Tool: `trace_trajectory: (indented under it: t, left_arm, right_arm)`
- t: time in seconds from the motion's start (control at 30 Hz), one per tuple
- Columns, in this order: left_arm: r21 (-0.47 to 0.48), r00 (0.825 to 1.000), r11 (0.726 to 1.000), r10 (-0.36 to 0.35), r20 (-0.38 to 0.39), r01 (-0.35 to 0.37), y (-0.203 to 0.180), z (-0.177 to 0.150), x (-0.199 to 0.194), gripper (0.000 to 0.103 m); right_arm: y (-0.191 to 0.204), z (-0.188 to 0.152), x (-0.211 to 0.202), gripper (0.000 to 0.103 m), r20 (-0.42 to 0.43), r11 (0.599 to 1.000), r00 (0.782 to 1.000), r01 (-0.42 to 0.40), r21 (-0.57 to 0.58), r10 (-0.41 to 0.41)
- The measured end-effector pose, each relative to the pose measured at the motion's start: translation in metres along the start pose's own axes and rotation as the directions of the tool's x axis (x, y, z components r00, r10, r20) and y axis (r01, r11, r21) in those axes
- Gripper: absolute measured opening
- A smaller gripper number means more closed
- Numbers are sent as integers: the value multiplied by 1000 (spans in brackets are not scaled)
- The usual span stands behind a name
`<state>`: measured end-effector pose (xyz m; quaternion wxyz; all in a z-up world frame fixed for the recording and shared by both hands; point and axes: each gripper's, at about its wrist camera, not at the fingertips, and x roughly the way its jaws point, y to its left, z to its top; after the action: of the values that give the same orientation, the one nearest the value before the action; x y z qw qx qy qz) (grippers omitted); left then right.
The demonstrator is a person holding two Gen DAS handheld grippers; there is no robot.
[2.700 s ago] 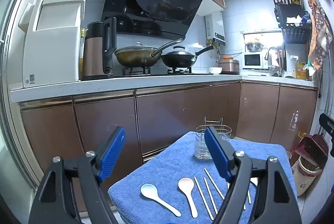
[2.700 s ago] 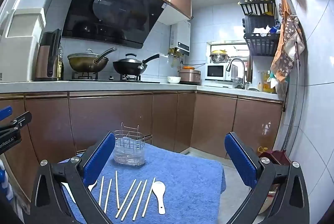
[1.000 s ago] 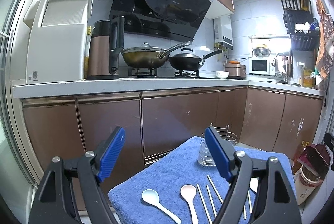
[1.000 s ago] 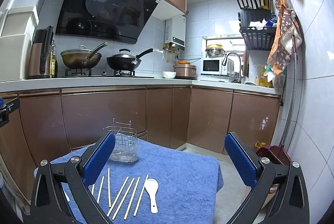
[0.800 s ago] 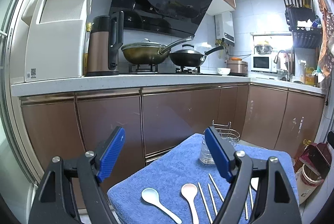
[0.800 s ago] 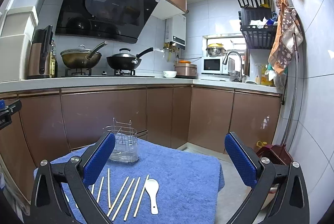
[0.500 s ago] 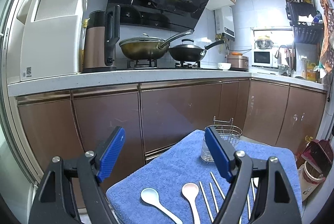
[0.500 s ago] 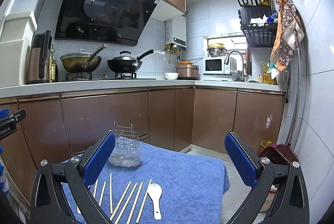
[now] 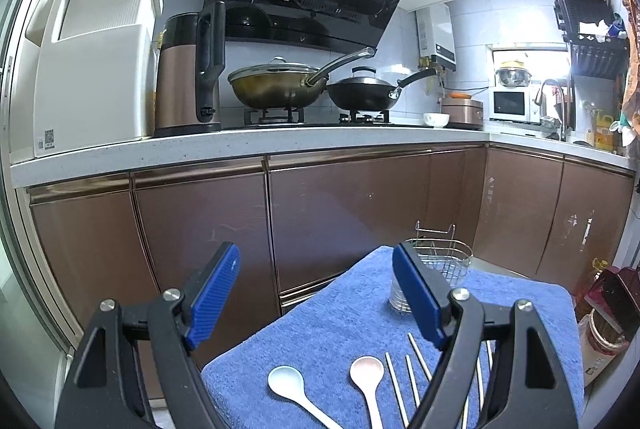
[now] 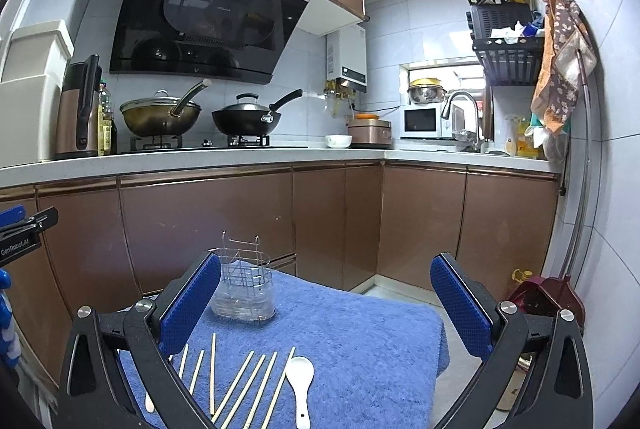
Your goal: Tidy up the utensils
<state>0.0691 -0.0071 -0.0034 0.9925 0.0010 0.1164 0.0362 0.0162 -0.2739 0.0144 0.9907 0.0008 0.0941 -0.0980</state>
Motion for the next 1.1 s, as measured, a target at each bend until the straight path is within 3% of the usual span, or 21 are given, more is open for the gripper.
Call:
trace_trajectory:
  t: [0.53, 0.67, 0.8, 0.87, 0.93, 1.03, 1.1]
  left_arm:
    - [2, 997, 1000, 27, -73, -27, -6, -7, 29, 78]
    - [-4, 994, 1000, 4, -108, -4, -7, -13, 41, 78]
    - [-58, 979, 997, -54, -195, 43, 2, -21, 59, 78]
    - [-98, 962, 992, -97, -257, 74, 8, -27, 72, 78]
    - [-139, 932, 983, -161, -324, 122, 12, -34, 86, 78]
    - [-188, 866, 963, -256, -429, 192, 13, -51, 112, 77]
    - [-201, 823, 954, -296, -485, 224, 11, -62, 128, 77]
  right_arm:
    - [-6, -16, 32, 103, -75, 999, 996, -44, 15, 45]
    - [-9, -18, 38, 103, -101, 999, 994, -45, 26, 47]
    - [-16, -21, 45, 103, -152, 998, 987, -42, 39, 47]
    - [-18, -24, 50, 103, -181, 998, 982, -42, 42, 49]
    - [-20, -30, 58, 103, -220, 997, 973, -53, 52, 64]
    - [-25, -41, 74, 102, -285, 992, 952, -86, 96, 111]
    - [-29, -51, 89, 98, -340, 983, 927, -116, 141, 158]
